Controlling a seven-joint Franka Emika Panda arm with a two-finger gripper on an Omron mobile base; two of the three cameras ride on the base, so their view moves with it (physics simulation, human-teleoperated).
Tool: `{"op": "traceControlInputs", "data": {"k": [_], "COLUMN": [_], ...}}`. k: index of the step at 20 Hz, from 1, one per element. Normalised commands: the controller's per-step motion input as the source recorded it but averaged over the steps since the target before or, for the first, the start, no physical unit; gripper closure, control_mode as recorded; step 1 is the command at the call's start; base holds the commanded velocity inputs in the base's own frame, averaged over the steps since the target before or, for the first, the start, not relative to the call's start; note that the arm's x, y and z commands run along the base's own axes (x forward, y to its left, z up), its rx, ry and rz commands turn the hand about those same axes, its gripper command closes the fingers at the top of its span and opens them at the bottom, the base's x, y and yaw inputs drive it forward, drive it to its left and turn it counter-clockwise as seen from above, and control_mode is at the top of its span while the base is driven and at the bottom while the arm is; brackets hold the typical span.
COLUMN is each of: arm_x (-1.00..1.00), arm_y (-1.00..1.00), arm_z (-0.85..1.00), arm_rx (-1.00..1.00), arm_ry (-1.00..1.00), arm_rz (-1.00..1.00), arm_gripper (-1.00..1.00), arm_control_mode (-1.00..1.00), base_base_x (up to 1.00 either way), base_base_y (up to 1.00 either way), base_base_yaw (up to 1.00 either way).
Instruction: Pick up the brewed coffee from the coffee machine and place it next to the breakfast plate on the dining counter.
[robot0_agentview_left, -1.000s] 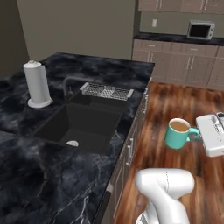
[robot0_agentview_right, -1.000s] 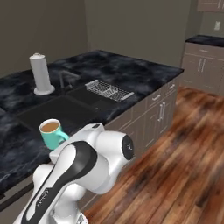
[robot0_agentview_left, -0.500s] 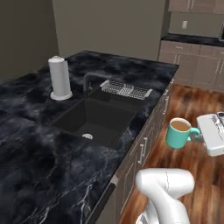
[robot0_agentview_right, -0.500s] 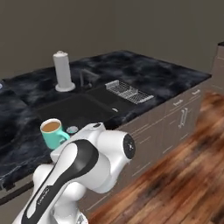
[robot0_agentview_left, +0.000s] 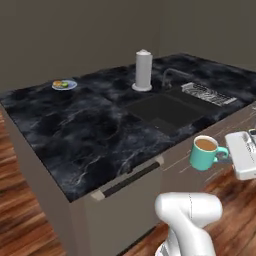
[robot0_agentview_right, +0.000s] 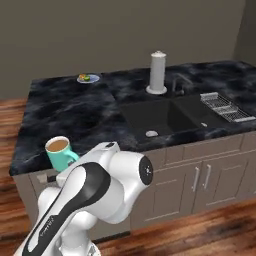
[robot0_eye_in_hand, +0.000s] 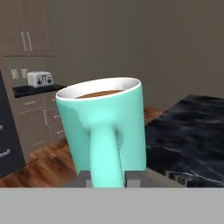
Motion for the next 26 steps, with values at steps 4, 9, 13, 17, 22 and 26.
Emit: {"op": "traceControlInputs", "data": {"k": [4, 9, 13, 17, 22, 26], "arm_x": [0.0, 0.0, 0.0, 0.0, 0.0, 0.0], "arm_y": [0.0, 0.0, 0.0, 0.0, 0.0, 0.0], "arm_z": [0.0, 0.0, 0.0, 0.0, 0.0, 0.0], "arm_rx": [0.0, 0.0, 0.0, 0.0, 0.0, 0.0], "arm_ry": [0.0, 0.0, 0.0, 0.0, 0.0, 0.0], "arm_rz": [0.0, 0.0, 0.0, 0.0, 0.0, 0.0], "arm_gripper": [1.0, 1.0, 1.0, 1.0, 1.0, 1.0], "arm_control_mode": [1.0, 1.0, 1.0, 1.0, 1.0, 1.0], "base_base_x": [-0.35, 0.34, 0.81, 1.0, 1.0, 1.0], "base_base_y": [0.91, 1.0, 1.0, 1.0, 0.9, 0.74], "base_base_yaw": [0.63, 0.45, 0.29, 0.16, 0.0, -0.2]}}
